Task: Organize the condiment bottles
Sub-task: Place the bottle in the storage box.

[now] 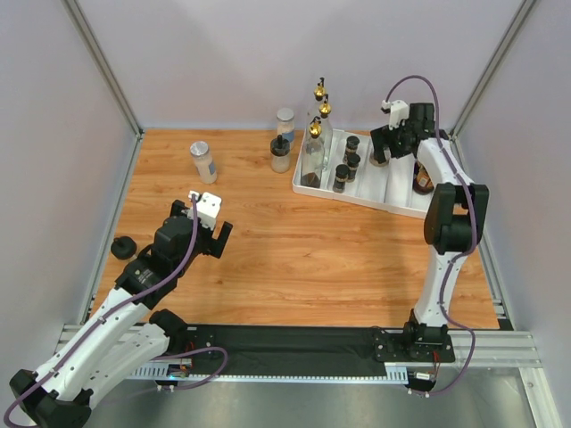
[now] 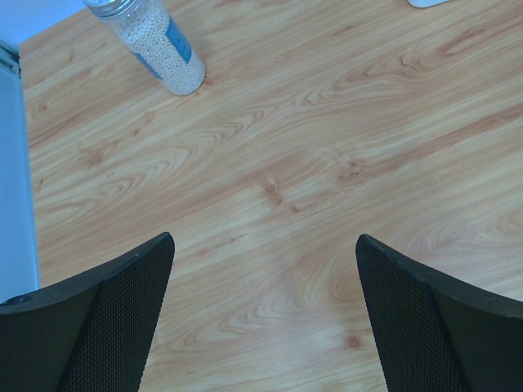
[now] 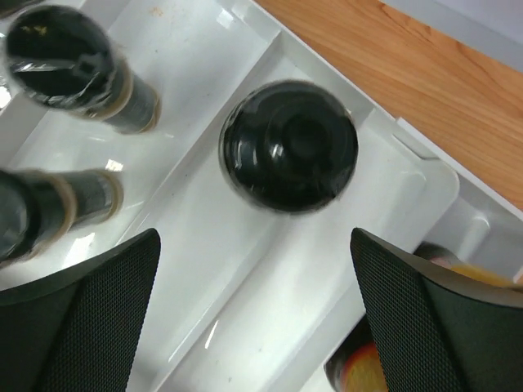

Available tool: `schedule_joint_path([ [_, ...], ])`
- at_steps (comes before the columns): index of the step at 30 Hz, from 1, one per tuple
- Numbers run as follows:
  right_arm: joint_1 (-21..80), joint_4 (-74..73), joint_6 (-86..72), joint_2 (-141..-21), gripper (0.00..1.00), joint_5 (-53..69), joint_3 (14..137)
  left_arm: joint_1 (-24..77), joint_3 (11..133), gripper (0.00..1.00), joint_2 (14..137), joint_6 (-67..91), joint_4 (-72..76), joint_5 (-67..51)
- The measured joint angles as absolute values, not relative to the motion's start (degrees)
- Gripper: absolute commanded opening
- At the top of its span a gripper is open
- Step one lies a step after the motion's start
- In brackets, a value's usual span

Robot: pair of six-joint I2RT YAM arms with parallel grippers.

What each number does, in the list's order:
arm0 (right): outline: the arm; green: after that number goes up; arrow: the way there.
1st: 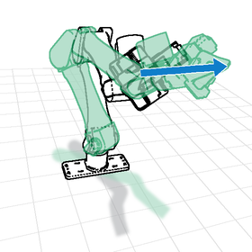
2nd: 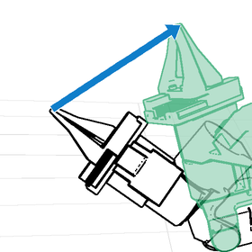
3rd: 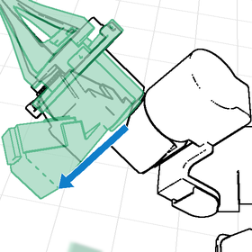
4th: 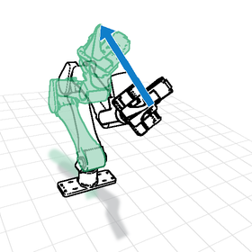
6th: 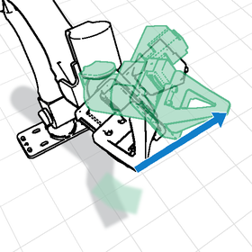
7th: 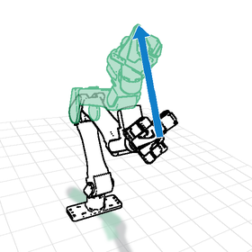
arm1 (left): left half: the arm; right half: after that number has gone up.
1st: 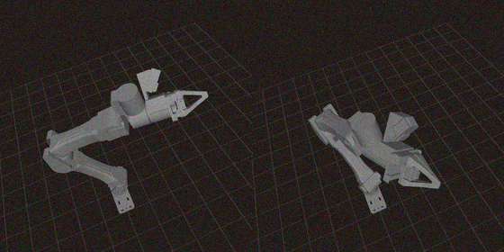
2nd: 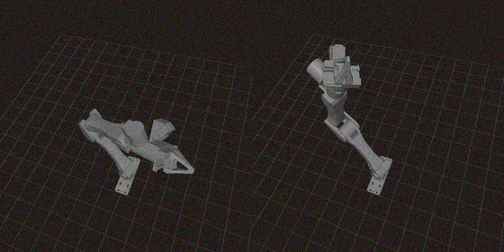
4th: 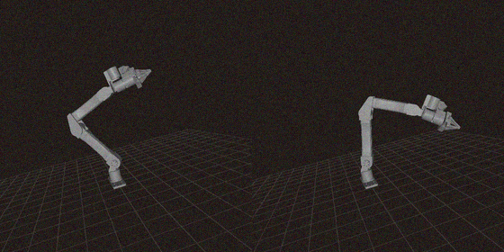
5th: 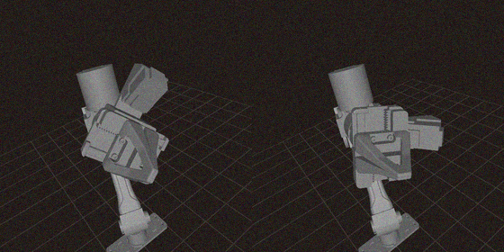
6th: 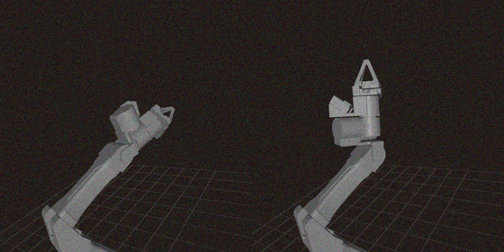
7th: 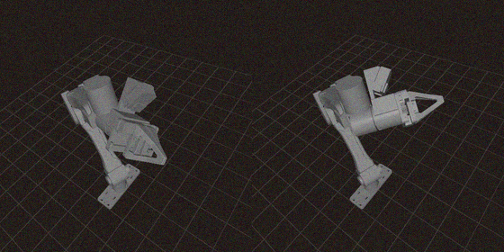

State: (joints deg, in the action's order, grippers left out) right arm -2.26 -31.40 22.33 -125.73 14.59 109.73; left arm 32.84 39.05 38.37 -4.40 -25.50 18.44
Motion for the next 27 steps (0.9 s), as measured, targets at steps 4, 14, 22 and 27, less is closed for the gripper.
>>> schedule_joint_path([
  [4,-2.26,-29.65,22.94,-115.07,1.0,15.16,100.44,32.84,39.05,1.0,38.37,-4.4,-25.47,18.46],
  [14,-2.24,-30.76,23.31,-90.91,1.0,23.7,82.26,32.84,39.05,1.0,38.37,-4.38,-25.47,18.92],
  [22,3.01,-38.72,23.14,-76.66,1.0,29.45,70.02,32.84,39.05,1.0,38.72,-4.27,-25.5,20.16],
  [27,8.45,-40.18,22.41,-68.34,1.0,30.94,63.99,32.84,39.75,1.0,40.49,-4.16,-26.33,20.71],
])
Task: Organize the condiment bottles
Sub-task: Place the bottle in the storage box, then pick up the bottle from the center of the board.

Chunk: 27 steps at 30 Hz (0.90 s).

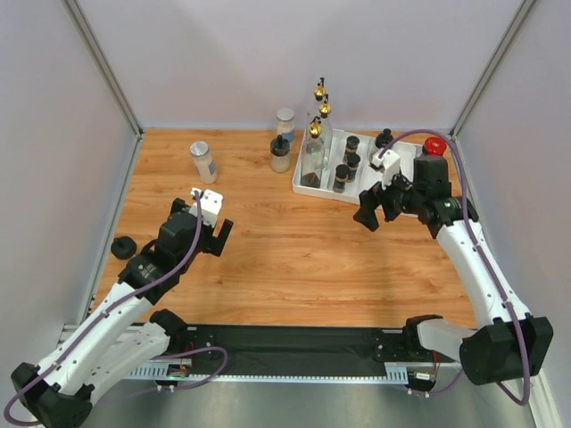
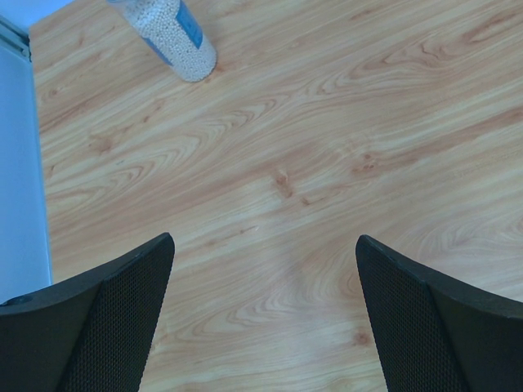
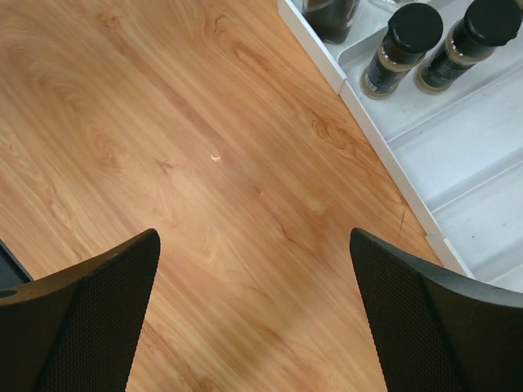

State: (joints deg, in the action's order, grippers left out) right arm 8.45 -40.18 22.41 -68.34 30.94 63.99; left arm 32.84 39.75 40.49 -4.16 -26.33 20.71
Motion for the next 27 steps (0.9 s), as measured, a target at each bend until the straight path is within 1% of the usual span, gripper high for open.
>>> schedule_joint_path([
  [4,8.56,-39.44,22.15,-65.12,1.0,32.58,60.49,32.84,42.61,1.0,42.17,-3.25,-28.29,21.1],
  [9,8.56,-38.68,22.28,-64.47,1.0,33.45,56.12,32.84,45.78,1.0,42.48,-0.19,-29.91,21.21],
  [16,8.56,-38.37,22.57,-62.81,1.0,33.58,54.89,32.84,46.52,1.0,41.34,8.01,-32.69,21.82],
  [24,8.56,-38.26,22.61,-61.8,1.0,34.15,54.89,31.31,42.33,1.0,37.63,21.8,-35.55,32.64],
  [27,8.56,-38.26,22.61,-61.78,1.0,34.15,54.89,27.7,42.19,1.0,38.79,27.18,-37.43,36.32],
])
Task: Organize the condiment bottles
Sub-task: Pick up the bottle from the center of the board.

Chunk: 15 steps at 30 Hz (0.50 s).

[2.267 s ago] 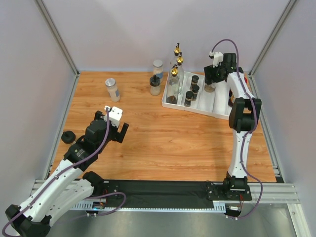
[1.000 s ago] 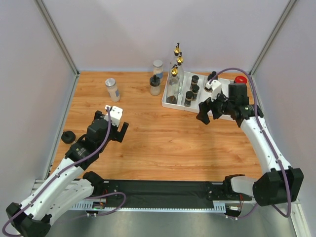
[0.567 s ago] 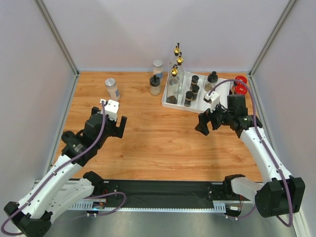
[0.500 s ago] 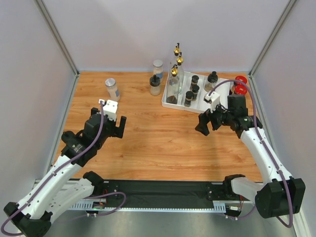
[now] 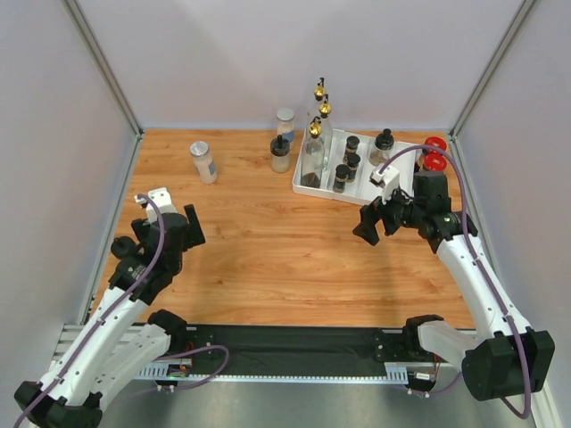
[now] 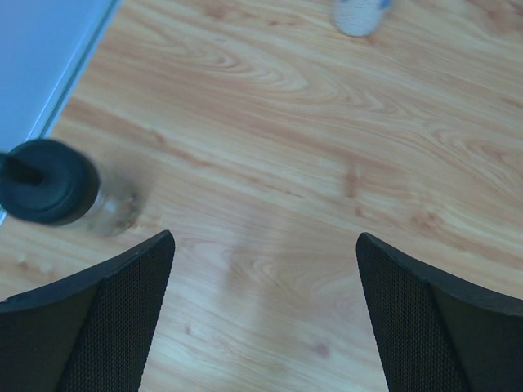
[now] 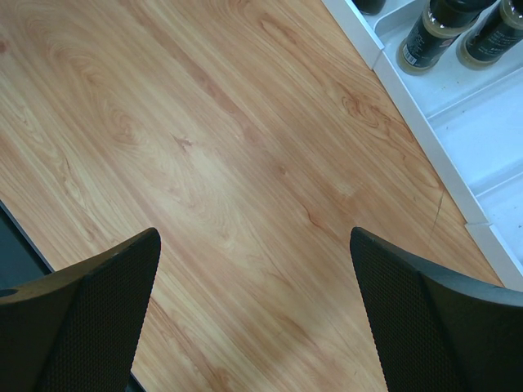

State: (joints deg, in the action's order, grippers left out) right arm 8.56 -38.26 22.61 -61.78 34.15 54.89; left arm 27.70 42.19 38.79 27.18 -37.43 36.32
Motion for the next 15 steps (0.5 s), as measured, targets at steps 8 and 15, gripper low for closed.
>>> schedule_joint_path([
  [8,8.56,-38.24,22.61,-61.28,1.0,34.09,54.89,11.09,42.15,1.0,45.06,43.59,-43.18,36.73],
  [15,8.56,-38.24,22.61,-60.69,1.0,33.95,54.89,4.71,45.63,1.0,60.14,57.69,-53.19,37.91],
])
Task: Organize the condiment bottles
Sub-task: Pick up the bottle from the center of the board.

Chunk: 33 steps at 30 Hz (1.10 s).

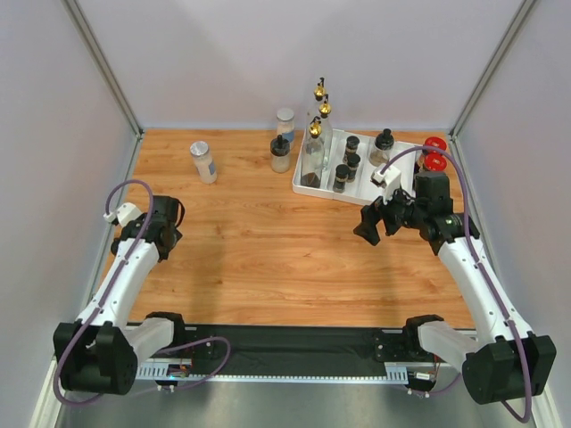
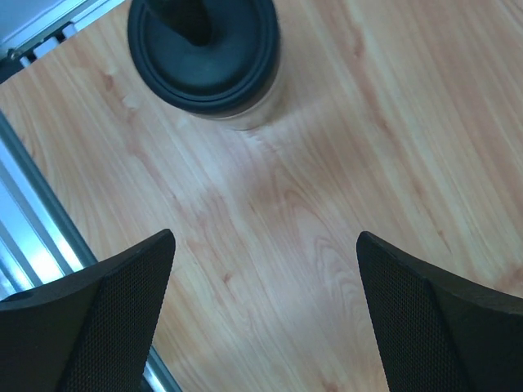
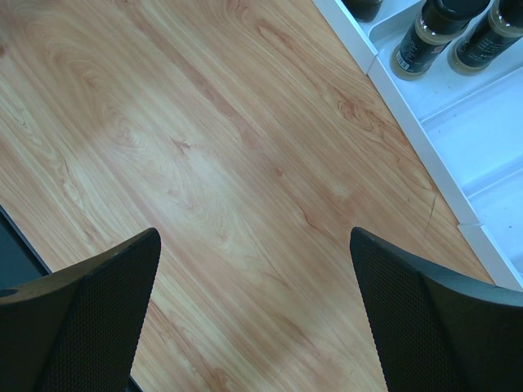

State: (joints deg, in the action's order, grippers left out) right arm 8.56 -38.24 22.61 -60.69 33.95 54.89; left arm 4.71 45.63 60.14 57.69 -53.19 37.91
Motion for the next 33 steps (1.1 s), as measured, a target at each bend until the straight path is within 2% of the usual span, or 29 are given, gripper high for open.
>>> schedule_joint_path([
  [8,8.56,-38.24,22.85,-60.34,1.0,33.23,54.89,-4.16,46.63,1.0,66.19,61.17,-52.56,37.54],
  [22,8.56,-38.22,23.4,-59.79,1.0,32.99,54.89,-13.96,52.88,0.96,79.44,58.65,-48.34,40.01],
  [30,8.56,-38.22,23.42,-59.79,1.0,32.95,54.89,-15.49,55.99,0.85,83.79,56.51,-47.0,40.88],
  [33,8.56,-38.22,23.44,-59.79,1.0,32.88,54.89,-15.62,56.97,0.74,84.44,55.79,-46.46,41.98],
])
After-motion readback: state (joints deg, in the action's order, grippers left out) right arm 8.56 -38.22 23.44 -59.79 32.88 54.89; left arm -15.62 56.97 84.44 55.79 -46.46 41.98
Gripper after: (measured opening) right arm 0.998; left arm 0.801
